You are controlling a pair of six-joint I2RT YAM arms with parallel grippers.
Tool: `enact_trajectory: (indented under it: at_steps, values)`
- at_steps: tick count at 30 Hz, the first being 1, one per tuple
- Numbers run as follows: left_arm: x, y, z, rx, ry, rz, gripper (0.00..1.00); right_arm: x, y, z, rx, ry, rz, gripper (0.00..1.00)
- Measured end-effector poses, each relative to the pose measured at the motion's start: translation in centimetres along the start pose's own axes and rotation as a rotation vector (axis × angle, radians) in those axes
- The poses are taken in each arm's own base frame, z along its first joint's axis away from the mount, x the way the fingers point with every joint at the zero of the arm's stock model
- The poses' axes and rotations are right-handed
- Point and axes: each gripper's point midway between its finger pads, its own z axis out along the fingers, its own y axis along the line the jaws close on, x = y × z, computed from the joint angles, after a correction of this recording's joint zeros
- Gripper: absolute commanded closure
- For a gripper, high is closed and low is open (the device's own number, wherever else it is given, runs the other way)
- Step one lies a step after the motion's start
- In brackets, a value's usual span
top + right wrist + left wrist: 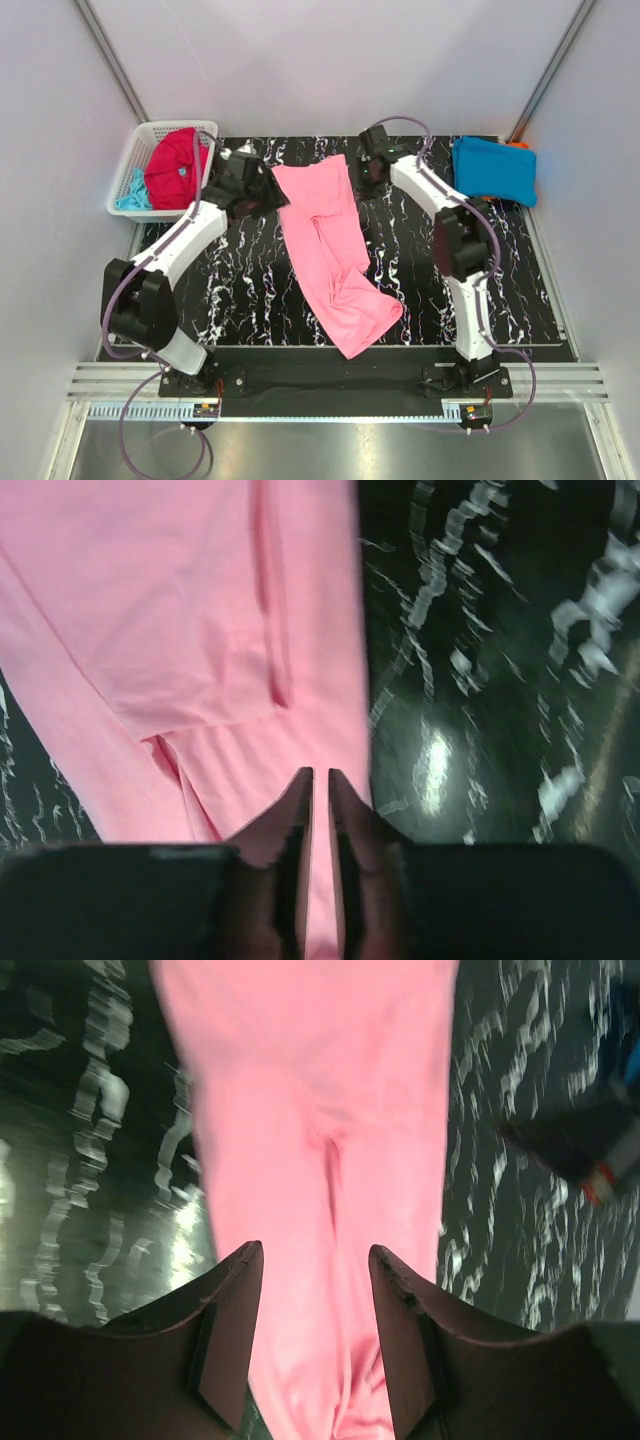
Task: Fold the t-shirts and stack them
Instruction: Fold the tshirt
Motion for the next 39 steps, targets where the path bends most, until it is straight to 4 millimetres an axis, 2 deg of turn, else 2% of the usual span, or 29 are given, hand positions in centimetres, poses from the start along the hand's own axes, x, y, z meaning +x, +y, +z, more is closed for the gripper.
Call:
enact_trajectory:
  at_steps: [2, 4, 8, 14, 20, 24, 27, 29, 33, 39]
  values:
    - [2.5, -1.1, 0.6, 0.038, 0.078, 0.027, 0.49, 0.1, 1.7, 2.0, -0.064, 0.022, -0.037, 1.0]
    - [4.7, -1.6, 1.0, 0.067, 0.148, 0.043, 0.5, 1.1, 2.8, 3.4, -0.103, 0.061, -0.055, 1.0]
    - [7.4, -0.4, 1.4, 0.065, 0.233, 0.048, 0.5, 2.7, 4.2, 4.3, -0.179, 0.122, -0.064, 1.0]
    - [9.2, -0.6, 1.3, 0.089, 0.292, 0.068, 0.51, 3.3, 5.9, 4.6, -0.295, 0.134, -0.071, 1.0]
    - [12.3, -1.7, 2.0, 0.112, 0.371, 0.109, 0.51, 3.0, 7.2, 5.0, -0.368, 0.132, -0.078, 1.0]
    - [13.9, -2.0, 2.2, 0.11, 0.407, 0.132, 0.52, 2.8, 7.8, 6.6, -0.398, 0.135, -0.081, 1.0]
    - [14.4, -2.1, 2.3, 0.109, 0.413, 0.141, 0.51, 3.1, 7.8, 8.2, -0.403, 0.152, -0.078, 1.0]
    - [14.6, -1.9, 2.5, 0.098, 0.413, 0.146, 0.52, 3.6, 7.7, 9.0, -0.41, 0.173, -0.071, 1.0]
    - [15.4, -1.0, 3.5, 0.049, 0.427, 0.156, 0.52, 3.3, 7.7, 9.2, -0.405, 0.174, -0.077, 1.0]
    - [18.0, 1.1, 5.2, -0.052, 0.494, 0.182, 0.53, 2.4, 7.3, 9.6, -0.358, 0.163, -0.078, 1.0]
